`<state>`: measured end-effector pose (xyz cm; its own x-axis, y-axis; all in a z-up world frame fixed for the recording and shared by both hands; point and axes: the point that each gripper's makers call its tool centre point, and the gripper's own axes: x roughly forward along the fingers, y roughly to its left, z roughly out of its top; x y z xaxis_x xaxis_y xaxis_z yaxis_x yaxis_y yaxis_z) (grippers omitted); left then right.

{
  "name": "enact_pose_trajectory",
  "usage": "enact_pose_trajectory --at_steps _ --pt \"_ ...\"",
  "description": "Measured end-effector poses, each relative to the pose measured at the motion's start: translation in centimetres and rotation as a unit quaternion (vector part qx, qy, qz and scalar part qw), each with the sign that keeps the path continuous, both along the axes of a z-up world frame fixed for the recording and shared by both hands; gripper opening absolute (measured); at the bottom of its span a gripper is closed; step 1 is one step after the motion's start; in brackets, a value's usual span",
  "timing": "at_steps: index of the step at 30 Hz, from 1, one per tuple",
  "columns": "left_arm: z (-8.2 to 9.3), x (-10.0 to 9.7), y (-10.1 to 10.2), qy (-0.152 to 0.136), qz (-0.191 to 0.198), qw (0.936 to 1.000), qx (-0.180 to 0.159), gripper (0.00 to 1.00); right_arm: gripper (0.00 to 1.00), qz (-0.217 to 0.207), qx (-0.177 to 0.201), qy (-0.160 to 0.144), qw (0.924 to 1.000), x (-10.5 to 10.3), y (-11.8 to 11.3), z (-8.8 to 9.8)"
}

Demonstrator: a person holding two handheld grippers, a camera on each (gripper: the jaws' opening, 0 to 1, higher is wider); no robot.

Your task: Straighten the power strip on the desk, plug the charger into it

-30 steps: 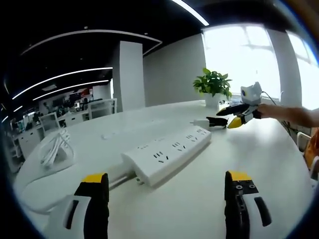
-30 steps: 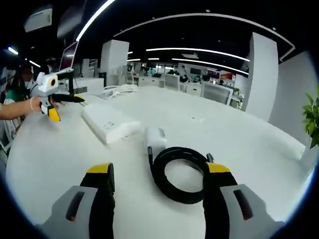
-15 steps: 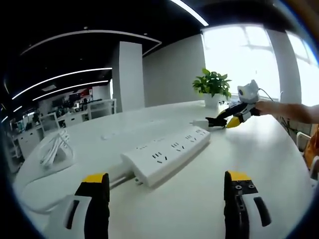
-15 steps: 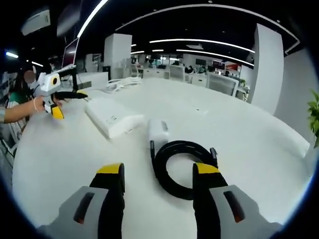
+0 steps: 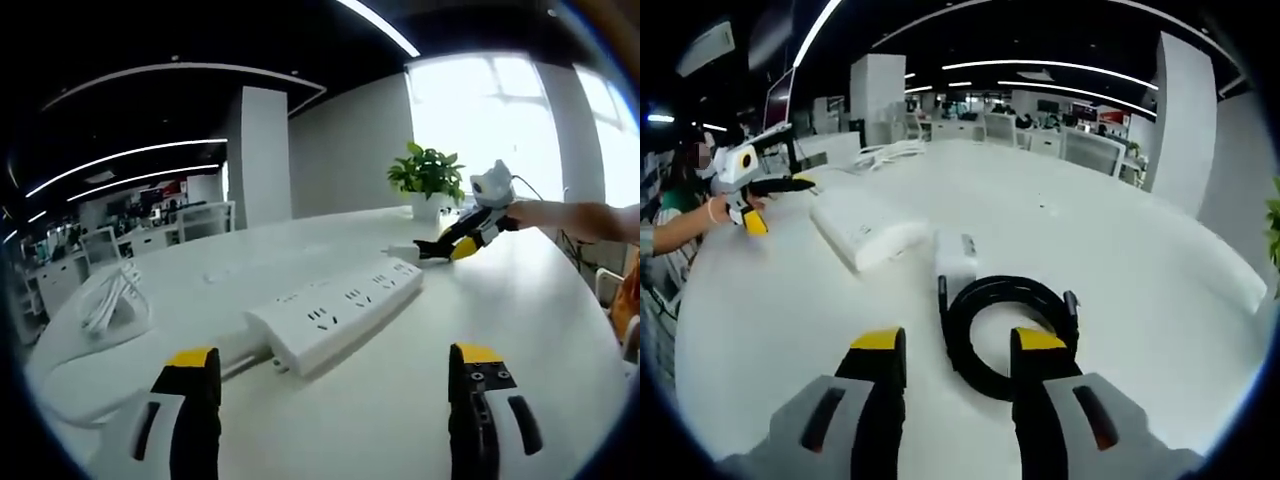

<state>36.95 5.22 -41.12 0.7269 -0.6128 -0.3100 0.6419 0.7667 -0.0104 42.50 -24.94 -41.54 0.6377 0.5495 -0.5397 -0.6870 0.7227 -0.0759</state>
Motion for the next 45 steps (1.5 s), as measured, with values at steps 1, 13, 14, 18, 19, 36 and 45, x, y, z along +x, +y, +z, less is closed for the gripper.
enact_pose_trajectory --at_steps 1,13,14,18,19,36,45 --pt "-0.1 0.0 0.0 0.001 0.0 1.0 0.001 0.96 0.37 0.001 -0.002 0.002 1.0 0.0 0.0 -0.1" --pt "0.1 0.0 0.4 -0.003 0.001 1.0 -0.007 0.95 0.31 0.008 -0.049 0.015 0.9987 0.2 -0.3 -0.7" --pt "0.1 0.0 0.5 -0.003 0.001 1.0 -0.006 0.95 0.3 0.009 -0.054 0.017 0.9984 0.2 -0.3 -0.8" --pt "0.1 0.0 0.5 -0.004 0.001 1.0 -0.007 0.95 0.28 0.014 -0.072 0.019 0.9971 0.2 -0.2 -0.9" --pt "0.1 -0.1 0.5 -0.003 0.0 1.0 -0.007 0.95 0.26 0.016 -0.078 0.02 0.9966 0.1 -0.2 -1.0" --pt "0.1 -0.2 0.6 -0.009 -0.004 0.9999 -0.011 0.94 0.12 0.067 -0.131 0.044 0.9882 -0.4 0.3 -1.4" --pt "0.8 0.1 0.7 -0.016 -0.003 0.9997 -0.02 0.94 0.08 0.069 -0.11 0.071 0.989 -0.6 1.5 -0.9"
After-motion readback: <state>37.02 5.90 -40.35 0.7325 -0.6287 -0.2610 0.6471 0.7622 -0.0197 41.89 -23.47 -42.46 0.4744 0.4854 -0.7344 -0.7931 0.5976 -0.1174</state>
